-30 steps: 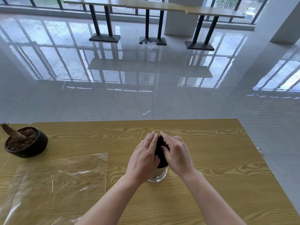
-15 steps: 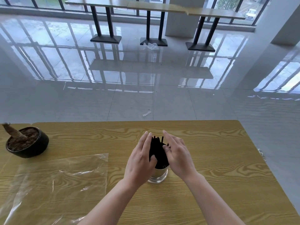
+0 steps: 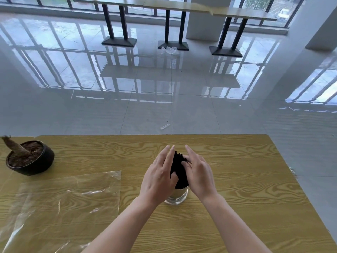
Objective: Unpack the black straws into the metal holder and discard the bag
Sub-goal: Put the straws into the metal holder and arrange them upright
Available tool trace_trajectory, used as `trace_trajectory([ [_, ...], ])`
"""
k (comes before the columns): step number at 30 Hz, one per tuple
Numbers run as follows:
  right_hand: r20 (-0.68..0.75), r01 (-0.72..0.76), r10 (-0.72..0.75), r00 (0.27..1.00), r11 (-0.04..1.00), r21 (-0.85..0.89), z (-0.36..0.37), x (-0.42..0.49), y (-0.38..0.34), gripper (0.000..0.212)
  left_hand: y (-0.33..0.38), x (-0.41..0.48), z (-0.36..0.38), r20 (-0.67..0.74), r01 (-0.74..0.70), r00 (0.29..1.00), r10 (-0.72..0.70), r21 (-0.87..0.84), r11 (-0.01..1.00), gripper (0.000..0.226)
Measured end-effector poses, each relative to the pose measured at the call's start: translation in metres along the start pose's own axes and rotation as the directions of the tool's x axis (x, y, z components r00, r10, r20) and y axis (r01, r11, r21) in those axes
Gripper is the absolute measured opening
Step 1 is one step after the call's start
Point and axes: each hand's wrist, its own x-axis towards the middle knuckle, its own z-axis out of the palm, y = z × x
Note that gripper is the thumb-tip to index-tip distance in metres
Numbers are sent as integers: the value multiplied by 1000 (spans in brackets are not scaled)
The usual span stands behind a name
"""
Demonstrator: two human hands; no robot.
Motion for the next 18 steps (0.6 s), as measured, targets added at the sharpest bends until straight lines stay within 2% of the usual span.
trace_trajectory([
  [3, 32, 29, -27, 999, 998, -49, 3, 7, -3, 58, 1, 3, -1, 18, -4, 1000, 3, 62, 998, 67],
  [6, 44, 43, -41, 998, 998, -38, 2, 8, -4, 60, 2, 4, -5, -43, 27, 999, -23, 102, 994, 61],
  [9, -7, 120, -120, 993, 993, -22, 1, 6, -4, 49, 2, 2, -3, -91, 29, 996, -21, 85, 996, 58],
  [11, -47, 144, -146, 988, 989, -35, 2, 6, -6, 36, 0, 1, 2, -94, 59, 994, -58, 8, 998, 59],
  [15, -102, 88, -89, 991, 996, -9, 0, 9, -10, 29, -6, 1, 6, -78, 279, 947, -312, -287, 916, 68],
  [18, -62, 69, -69, 996, 998, 6, -6, 9, -9, 38, -10, -3, 6, -145, 287, 934, -327, -245, 926, 61],
])
